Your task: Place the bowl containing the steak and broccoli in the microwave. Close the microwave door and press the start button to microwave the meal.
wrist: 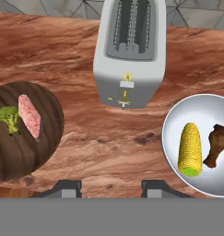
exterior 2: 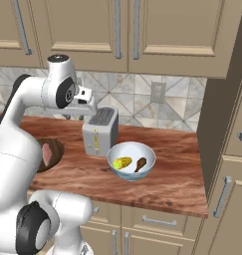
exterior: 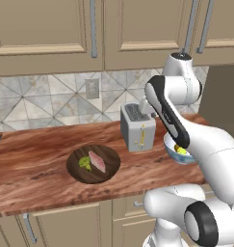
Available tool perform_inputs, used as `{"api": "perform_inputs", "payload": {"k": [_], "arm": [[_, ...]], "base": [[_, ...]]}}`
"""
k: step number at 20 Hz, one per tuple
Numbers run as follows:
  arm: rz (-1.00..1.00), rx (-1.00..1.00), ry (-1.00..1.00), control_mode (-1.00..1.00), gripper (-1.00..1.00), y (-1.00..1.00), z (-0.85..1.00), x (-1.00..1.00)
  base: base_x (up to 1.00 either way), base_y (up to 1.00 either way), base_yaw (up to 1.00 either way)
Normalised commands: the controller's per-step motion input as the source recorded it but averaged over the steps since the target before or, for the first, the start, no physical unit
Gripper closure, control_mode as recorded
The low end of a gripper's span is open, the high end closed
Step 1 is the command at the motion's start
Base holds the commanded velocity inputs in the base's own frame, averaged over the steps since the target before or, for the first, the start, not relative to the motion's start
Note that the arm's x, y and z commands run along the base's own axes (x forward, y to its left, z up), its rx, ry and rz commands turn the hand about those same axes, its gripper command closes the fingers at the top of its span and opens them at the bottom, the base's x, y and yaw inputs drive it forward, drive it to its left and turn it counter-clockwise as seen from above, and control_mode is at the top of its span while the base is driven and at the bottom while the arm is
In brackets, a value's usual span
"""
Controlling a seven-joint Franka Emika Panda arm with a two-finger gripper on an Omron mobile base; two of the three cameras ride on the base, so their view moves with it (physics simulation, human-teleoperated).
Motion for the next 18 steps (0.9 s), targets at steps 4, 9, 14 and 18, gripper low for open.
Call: {"api": "perform_inputs", "payload": {"k": [4,9,14,18], "arm": [[0.00,0.00,0.01,-1.00,-1.00,0.01,-0.13,-0.10],[0.00,0.00,0.00,-1.00,-1.00,0.24,-0.36,-0.13],[0.00,0.01,0.00,-1.00,-1.00,0.22,-0.42,-0.03],[0.00,0.05,0.00,-1.00,-1.00,0.18,-0.43,0.00]], "base": [[0.00,0.00,0.00],[0.00,0.00,0.00],[0.00,0.00,0.00],[0.00,0.00,0.00]]}}
